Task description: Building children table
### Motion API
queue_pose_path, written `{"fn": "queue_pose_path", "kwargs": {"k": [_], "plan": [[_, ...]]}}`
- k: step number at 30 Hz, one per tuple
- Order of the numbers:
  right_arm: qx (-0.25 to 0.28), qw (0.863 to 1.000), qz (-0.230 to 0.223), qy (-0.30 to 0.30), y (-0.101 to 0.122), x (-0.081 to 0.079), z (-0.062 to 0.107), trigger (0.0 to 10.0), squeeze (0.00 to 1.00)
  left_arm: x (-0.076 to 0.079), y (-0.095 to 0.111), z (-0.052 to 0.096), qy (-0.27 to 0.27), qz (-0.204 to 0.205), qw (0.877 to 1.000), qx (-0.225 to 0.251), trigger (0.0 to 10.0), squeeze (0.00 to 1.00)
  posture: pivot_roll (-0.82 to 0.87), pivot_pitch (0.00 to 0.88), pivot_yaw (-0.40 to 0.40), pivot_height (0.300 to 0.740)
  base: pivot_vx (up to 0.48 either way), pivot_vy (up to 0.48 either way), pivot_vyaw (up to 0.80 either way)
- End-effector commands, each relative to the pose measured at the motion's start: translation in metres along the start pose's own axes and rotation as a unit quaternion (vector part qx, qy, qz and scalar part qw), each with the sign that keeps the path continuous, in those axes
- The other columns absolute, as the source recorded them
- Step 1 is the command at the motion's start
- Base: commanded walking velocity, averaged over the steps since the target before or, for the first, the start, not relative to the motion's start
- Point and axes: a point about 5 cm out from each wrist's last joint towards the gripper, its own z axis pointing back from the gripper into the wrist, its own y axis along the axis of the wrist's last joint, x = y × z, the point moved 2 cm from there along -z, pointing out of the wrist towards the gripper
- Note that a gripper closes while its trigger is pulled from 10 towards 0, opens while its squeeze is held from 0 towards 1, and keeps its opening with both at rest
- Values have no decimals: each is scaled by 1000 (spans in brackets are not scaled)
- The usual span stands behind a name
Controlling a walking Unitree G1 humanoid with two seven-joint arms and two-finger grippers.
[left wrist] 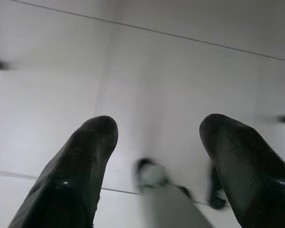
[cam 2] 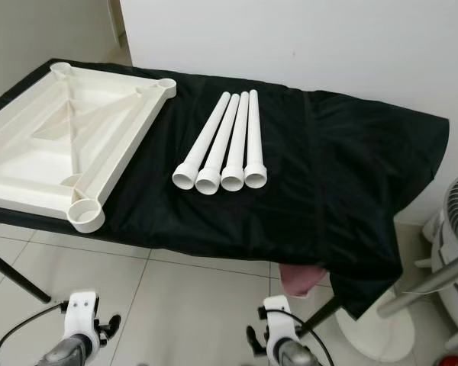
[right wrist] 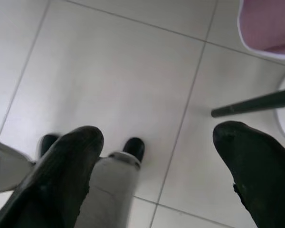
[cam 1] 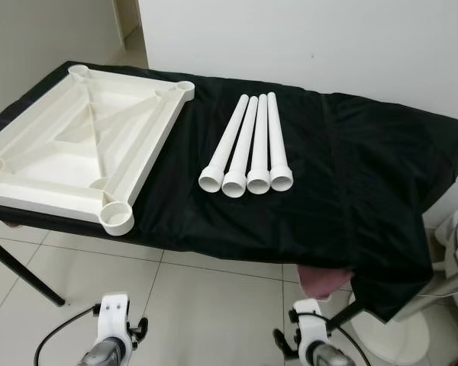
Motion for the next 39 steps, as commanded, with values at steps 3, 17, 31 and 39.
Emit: {"fn": "queue_pose_path", "kwargs": {"k": [3, 17, 31, 39], "plan": [[0, 1000, -2, 6, 2, -7, -2, 10000, 0, -8, -6, 3, 13, 1, 1000, -14, 10000, 0, -7, 0, -27, 740, 0, 472, 0], [3, 1000, 2, 8, 4, -8, -3, 10000, 0, -9, -2, 3, 12, -6, 1000, -4, 10000, 0, 0, 0, -32, 740, 0, 238, 0], [6, 1000, -1, 11, 5, -10, -3, 10000, 0, -6, -1, 2, 4, -39, 999, -2, 10000, 0, 9, 0, -31, 740, 0, 0, 0], [19, 1000, -11, 17, 10, -13, -4, 10000, 1000, 1, -4, 2, -18, -53, 998, -4, 10000, 0, 13, 0, -34, 740, 0, 0, 0]]}}
